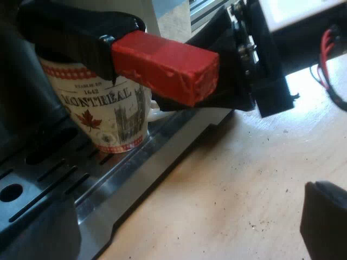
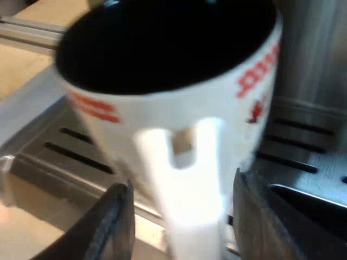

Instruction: Place mug into machine

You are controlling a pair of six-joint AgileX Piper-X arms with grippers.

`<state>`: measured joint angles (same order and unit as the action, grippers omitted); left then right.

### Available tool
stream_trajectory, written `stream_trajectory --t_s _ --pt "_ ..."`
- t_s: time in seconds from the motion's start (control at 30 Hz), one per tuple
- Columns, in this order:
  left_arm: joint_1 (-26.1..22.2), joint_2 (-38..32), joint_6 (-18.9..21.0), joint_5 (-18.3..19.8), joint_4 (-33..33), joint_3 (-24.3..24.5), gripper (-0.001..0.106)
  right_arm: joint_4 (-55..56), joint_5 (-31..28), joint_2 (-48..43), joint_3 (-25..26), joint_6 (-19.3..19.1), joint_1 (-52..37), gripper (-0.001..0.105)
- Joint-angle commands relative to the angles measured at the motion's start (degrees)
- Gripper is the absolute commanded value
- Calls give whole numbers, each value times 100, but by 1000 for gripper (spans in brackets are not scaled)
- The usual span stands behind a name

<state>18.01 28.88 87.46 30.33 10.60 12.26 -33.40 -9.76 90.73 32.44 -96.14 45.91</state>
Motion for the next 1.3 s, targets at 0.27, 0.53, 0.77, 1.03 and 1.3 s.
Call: stream_trajectory --t_s 0.27,0.53,0.77,1.03,1.3 --pt "27 -9 62 -17 -76 4 83 -94 -170 503 731 290 41 45" --pt "27 -9 62 -17 -76 4 83 -61 -16 744 1050 470 41 45" --pt "27 -9 62 -17 -76 4 83 -61 393 858 1246 470 41 45" --pt "27 -9 62 -17 -91 4 83 1042 -512 403 1193 470 298 45" --pt "-97 -52 62 -17 -141 404 83 1240 -1024 -418 464 470 572 45"
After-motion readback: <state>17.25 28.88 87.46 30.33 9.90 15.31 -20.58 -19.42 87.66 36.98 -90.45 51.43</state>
